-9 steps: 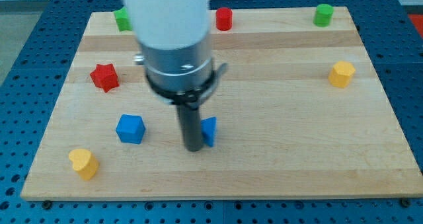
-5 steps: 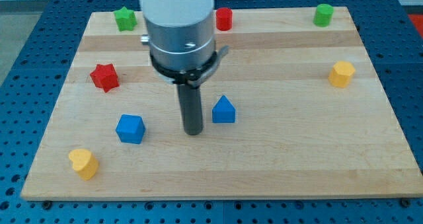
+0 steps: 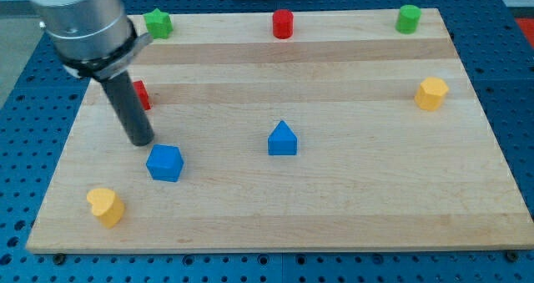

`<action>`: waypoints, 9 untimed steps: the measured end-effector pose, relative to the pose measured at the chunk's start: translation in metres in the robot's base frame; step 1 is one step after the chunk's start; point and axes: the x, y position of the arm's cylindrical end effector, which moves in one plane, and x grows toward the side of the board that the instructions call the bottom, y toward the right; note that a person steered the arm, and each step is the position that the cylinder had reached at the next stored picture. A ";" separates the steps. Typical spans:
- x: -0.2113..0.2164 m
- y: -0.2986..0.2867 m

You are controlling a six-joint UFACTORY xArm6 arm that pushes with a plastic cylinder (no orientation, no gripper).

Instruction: Move the cube to the bottom center of the board

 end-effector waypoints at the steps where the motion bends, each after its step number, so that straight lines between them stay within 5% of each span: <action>1: 0.016 -0.006; 5: 0.044 0.104; 9: 0.107 0.125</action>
